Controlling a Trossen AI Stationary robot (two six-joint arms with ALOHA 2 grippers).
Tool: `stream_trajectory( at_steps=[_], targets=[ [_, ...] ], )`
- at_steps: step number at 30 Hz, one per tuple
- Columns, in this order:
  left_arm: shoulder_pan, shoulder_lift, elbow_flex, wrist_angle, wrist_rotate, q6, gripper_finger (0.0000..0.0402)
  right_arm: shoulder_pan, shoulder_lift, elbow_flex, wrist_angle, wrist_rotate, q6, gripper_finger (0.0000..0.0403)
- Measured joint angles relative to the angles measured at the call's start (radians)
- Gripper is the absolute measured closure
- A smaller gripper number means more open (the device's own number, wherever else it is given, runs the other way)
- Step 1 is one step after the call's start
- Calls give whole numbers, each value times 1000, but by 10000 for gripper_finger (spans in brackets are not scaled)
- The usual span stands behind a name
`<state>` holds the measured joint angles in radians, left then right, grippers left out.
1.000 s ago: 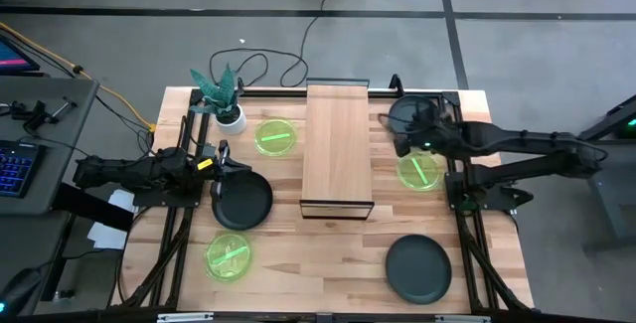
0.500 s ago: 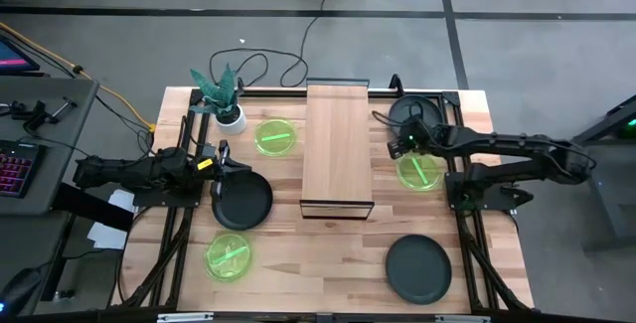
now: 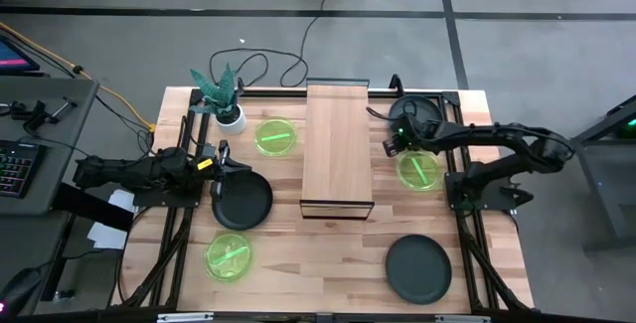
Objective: Place and stack plates onto a shelf
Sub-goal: Put the top right black plate on the shelf
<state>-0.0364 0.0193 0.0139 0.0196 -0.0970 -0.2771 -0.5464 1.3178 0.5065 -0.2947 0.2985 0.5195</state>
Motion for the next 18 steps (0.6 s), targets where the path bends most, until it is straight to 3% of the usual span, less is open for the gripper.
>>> stream_trajectory(
  at_steps=[10,13,16,18],
  targets=[
    [0,0,0,0,0,0,401,-43,83,4,10,51,-5,243],
    [0,0,0,0,0,0,401,-43,88,5,14,63,-6,282],
    [0,0,0,0,0,0,401,-42,78,5,14,68,-13,359],
    [0,0,0,0,0,0,401,-41,57,9,15,78,-27,386]
  ],
)
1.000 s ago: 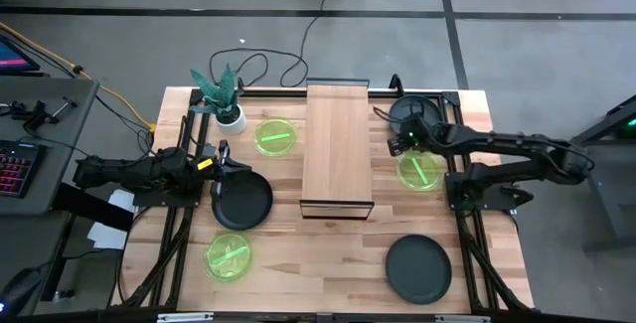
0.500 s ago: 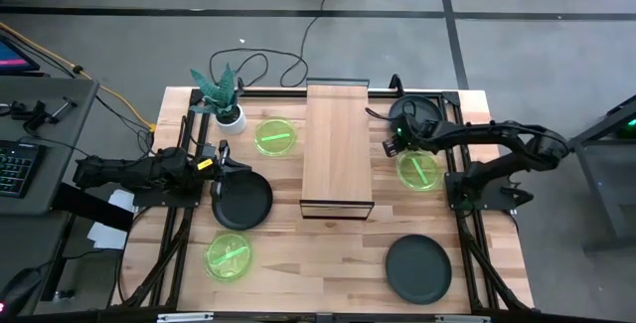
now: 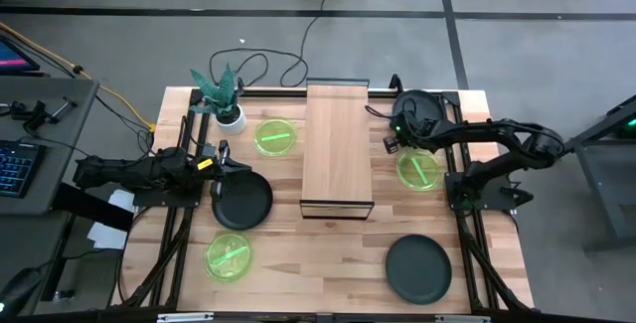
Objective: Place and stack plates onto a shelf
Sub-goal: Put the top right black plate on the shelf
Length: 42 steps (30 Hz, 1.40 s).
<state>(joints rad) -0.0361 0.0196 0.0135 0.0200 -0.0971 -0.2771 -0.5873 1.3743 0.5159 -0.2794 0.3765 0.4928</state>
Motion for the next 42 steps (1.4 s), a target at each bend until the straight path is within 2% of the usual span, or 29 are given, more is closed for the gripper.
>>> stream_trajectory(
  at_steps=[10,15,19,23,26,30,34,38,42],
  targets=[
    [0,0,0,0,0,0,401,59,-229,23,-142,-12,53,401],
    [0,0,0,0,0,0,401,148,-328,161,-280,65,50,401],
    [0,0,0,0,0,0,401,225,-327,308,-372,144,12,401],
    [0,0,0,0,0,0,401,301,-286,453,-392,169,-107,401],
    [0,0,0,0,0,0,401,378,-217,550,-391,121,-275,402],
    [0,0,0,0,0,0,401,507,-75,658,-381,39,-573,402],
    [0,0,0,0,0,0,401,612,93,751,-395,63,-802,402],
    [0,0,0,0,0,0,401,625,229,852,-458,159,-876,402],
    [0,0,0,0,0,0,401,589,329,949,-559,172,-870,403]
  ],
)
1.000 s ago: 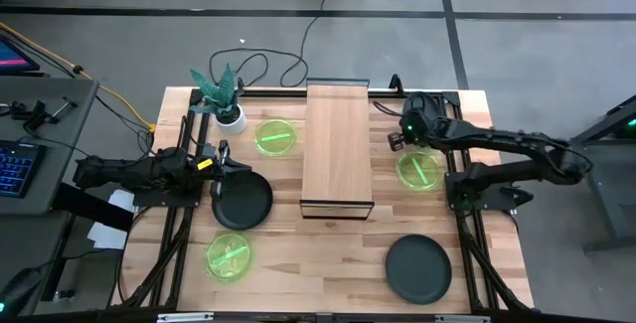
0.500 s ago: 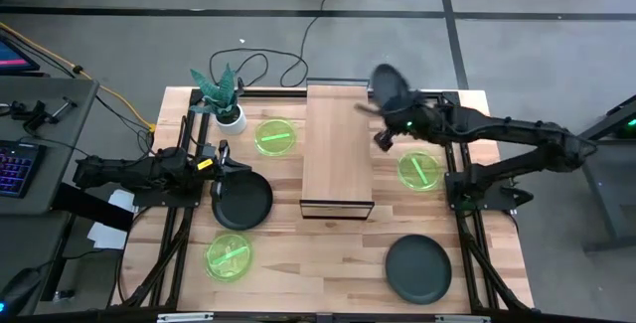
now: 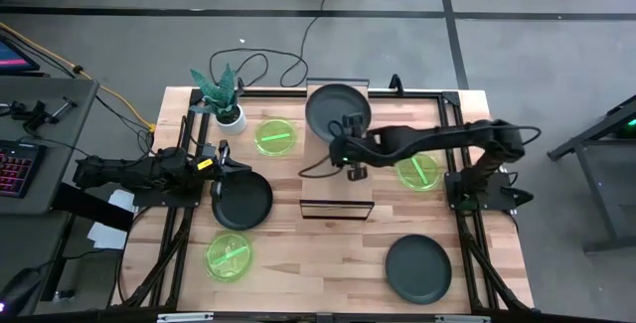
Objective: Place and stack plates onto a shelf
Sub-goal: Put the top right black plate on the shelf
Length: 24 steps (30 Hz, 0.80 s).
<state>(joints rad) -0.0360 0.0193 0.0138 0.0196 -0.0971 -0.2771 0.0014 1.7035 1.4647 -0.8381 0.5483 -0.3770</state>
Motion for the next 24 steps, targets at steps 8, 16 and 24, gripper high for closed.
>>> stream_trajectory(
  at_steps=[8,16,24],
  targets=[
    [0,0,0,0,0,0,401,-52,94,79,-50,-72,-22,403],
    [0,0,0,0,0,0,401,-76,96,79,-49,-51,11,403],
    [0,0,0,0,0,0,401,-96,96,78,-40,-30,53,403]
  ],
)
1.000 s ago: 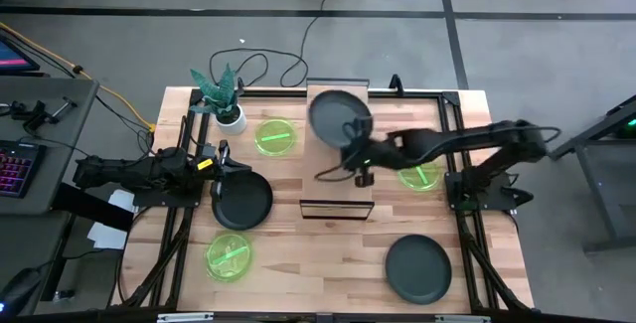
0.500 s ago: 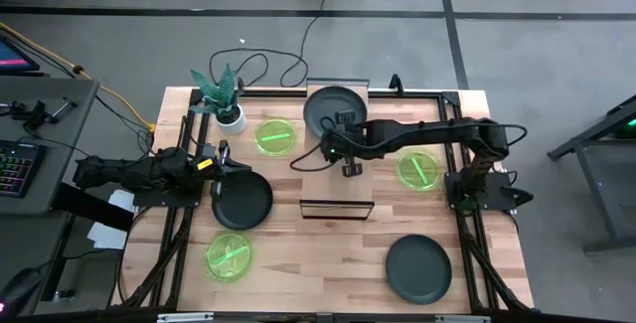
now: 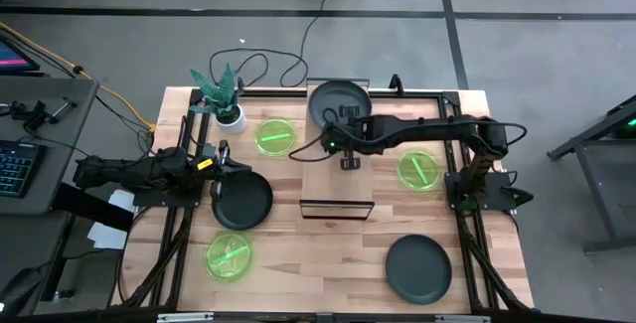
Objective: Place and stack plates onto a shelf
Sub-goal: Put the top right black plate on the shelf
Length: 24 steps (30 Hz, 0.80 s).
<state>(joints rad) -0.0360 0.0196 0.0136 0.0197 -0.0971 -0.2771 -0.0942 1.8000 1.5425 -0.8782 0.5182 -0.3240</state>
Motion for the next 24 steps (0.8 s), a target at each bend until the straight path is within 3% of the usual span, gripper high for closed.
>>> stream_trajectory(
  at_steps=[13,17,24],
  targets=[
    [0,0,0,0,0,0,401,-1,0,-1,57,-68,11,403],
    [0,0,0,0,0,0,401,-1,0,-1,57,-133,10,403],
    [0,0,0,0,0,0,401,-1,0,-1,56,-121,35,403]
  ],
)
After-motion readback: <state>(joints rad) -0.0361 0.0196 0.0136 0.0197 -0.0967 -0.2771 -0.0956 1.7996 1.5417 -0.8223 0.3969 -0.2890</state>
